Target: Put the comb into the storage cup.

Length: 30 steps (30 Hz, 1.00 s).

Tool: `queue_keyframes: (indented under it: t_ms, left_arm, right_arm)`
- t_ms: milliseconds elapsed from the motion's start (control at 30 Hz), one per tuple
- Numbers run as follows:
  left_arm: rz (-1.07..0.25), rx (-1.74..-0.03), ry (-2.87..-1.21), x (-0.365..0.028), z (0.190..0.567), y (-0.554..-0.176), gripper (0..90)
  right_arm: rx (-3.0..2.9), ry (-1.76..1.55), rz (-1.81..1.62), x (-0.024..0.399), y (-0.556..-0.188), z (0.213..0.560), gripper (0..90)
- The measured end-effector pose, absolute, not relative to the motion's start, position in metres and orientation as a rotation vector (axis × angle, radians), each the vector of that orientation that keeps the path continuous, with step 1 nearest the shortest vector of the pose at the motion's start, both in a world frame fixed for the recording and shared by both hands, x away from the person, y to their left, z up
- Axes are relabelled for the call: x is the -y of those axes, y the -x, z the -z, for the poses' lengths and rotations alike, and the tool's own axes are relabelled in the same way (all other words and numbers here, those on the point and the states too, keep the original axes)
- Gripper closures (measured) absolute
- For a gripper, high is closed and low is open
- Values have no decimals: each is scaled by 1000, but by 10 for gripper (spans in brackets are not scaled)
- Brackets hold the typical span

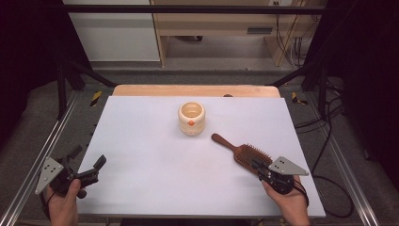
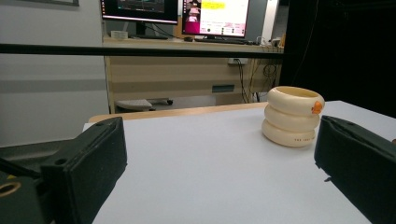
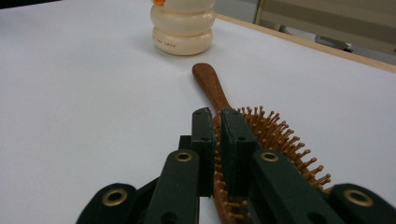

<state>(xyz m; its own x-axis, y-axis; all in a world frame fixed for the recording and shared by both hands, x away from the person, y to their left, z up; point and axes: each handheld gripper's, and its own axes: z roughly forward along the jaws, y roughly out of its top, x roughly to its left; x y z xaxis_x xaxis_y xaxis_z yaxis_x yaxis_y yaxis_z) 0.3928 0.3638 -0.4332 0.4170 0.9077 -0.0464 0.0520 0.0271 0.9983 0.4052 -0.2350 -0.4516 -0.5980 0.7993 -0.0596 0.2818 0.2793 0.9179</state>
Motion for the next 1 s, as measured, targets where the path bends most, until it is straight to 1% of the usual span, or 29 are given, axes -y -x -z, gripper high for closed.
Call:
queue_keyframes:
  t_ms: [133, 200, 1000]
  left_arm:
    - [-838, -936, -1390, -364, 433, -393, 24]
    - [-837, -936, -1390, -364, 433, -393, 24]
    - [-840, -934, -1405, -362, 434, -394, 25]
  right_arm:
    - [-2066, -974, -1291, 234, -405, 452, 895]
    - [-2076, -978, -1285, 234, -405, 453, 900]
    - [-2210, -1002, -1217, 228, -407, 459, 900]
